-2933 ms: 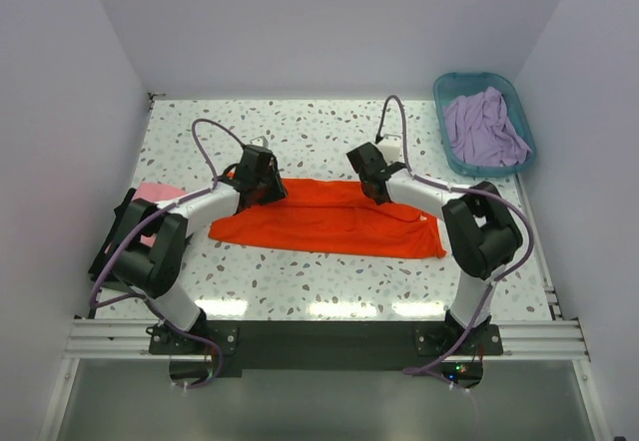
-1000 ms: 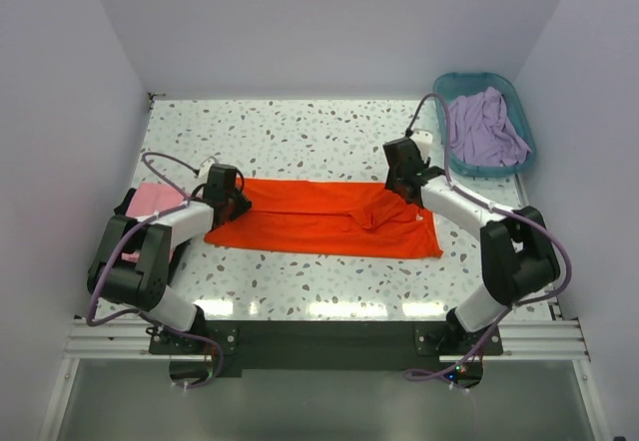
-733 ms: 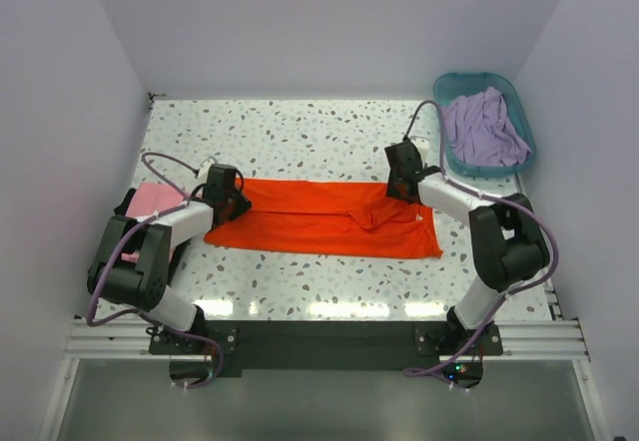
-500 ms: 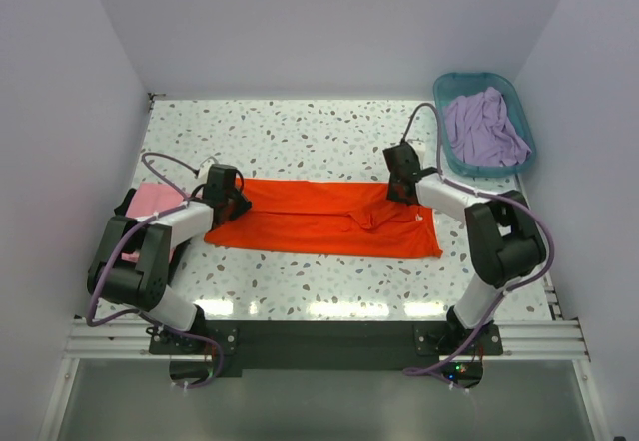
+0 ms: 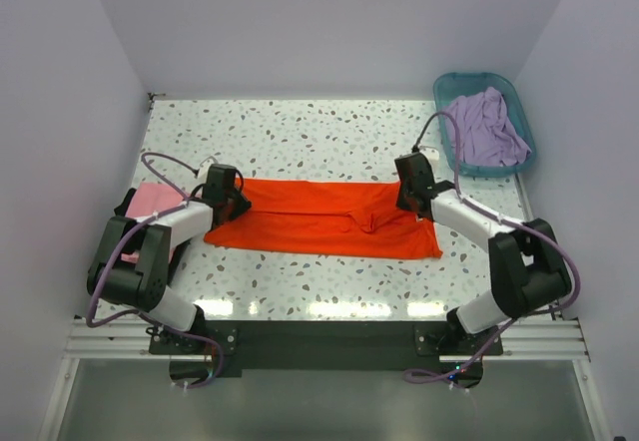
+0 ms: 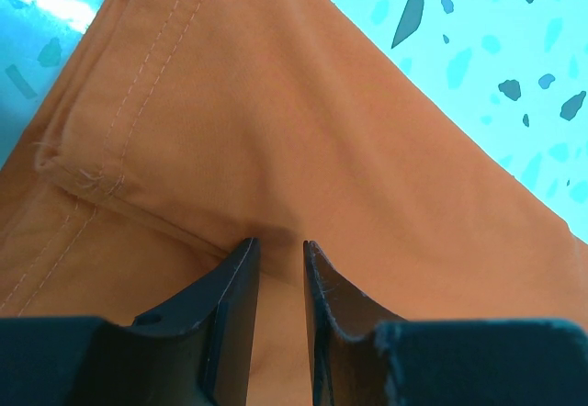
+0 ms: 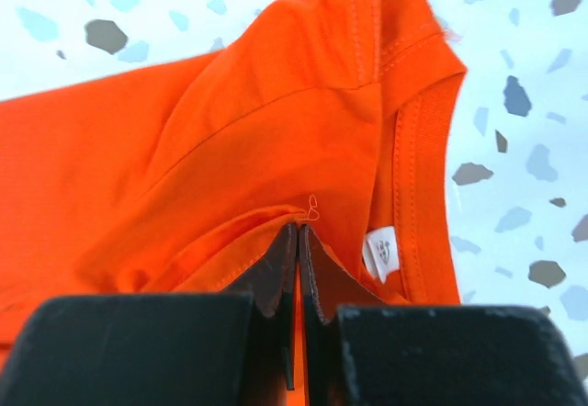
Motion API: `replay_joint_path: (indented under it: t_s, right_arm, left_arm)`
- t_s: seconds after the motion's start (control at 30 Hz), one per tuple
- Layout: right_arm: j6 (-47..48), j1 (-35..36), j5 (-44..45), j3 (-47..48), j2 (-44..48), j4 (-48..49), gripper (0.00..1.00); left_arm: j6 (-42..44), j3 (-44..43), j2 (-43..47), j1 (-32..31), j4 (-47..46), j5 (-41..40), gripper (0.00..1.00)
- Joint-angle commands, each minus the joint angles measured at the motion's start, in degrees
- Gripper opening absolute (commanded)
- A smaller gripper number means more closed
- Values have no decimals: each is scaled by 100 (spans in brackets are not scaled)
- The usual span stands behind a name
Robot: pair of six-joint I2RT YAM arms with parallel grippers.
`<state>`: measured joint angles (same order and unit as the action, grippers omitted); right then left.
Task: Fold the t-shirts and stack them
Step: Fold the tshirt
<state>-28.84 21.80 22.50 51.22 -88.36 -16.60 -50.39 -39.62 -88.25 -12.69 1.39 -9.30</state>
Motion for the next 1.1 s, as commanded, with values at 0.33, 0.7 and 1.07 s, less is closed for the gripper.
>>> replay_joint_path:
  t_s: [0.33, 0.7, 1.07]
  right_arm:
    - [-517, 8, -571, -1429, 1838, -1, 0]
    - [-352, 78, -598, -1704, 3088, -353, 35]
    - [274, 1748, 403, -113, 1042, -335, 32]
  left_arm:
    - [21, 33, 194, 117, 28, -10, 31]
    - [196, -11, 264, 135, -42, 191, 36]
    - [284, -196, 291, 135, 19, 209, 37]
